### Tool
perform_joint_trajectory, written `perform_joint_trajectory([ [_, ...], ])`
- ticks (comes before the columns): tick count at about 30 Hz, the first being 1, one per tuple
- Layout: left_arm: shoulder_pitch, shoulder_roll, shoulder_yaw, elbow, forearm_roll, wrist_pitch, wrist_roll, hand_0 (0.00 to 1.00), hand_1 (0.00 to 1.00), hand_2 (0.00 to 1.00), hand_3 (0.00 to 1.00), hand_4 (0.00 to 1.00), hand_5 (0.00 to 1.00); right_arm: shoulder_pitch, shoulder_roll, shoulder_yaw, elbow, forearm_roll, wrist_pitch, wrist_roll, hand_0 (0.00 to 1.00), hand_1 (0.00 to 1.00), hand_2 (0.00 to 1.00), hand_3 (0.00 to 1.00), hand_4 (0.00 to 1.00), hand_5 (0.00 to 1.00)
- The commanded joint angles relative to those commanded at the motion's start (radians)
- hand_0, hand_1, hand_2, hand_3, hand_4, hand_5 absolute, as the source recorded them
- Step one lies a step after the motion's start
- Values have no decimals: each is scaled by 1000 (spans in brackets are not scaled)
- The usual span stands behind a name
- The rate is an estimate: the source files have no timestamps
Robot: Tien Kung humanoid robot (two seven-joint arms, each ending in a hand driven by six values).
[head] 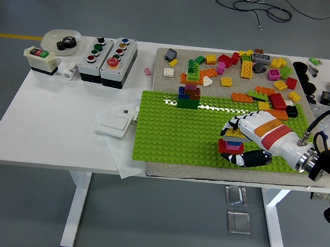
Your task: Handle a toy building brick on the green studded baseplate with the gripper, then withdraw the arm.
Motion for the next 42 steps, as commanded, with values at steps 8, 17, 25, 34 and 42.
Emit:
perform_joint_trajectory([
  [8,-1,1,3,0,-3,-1,-3,783,703,628,559,581,610,-7,-5,3,4,-2,-1,-1,640,615,661,623,778,417],
  [17,2,-1,1,0,0,-1,-3,782,703,628,559,581,609,-13,-6,2,4,0,0,-1,640,615,660,623,778,417],
  [25,4,0,5,0,0,-2,-4,782,703,628,559,581,610,-23,4,-2,-4,0,2,-3,640,612,660,622,777,416],
  [34,9,0,-2,0,9,-2,-4,782,703,628,559,581,610,-24,7,1,-11,2,-1,-2,640,613,661,622,778,417],
  [42,8,0,8,0,0,-3,-5,781,702,628,559,581,610,-23,7,5,-8,2,-5,-1,639,612,662,622,778,417],
])
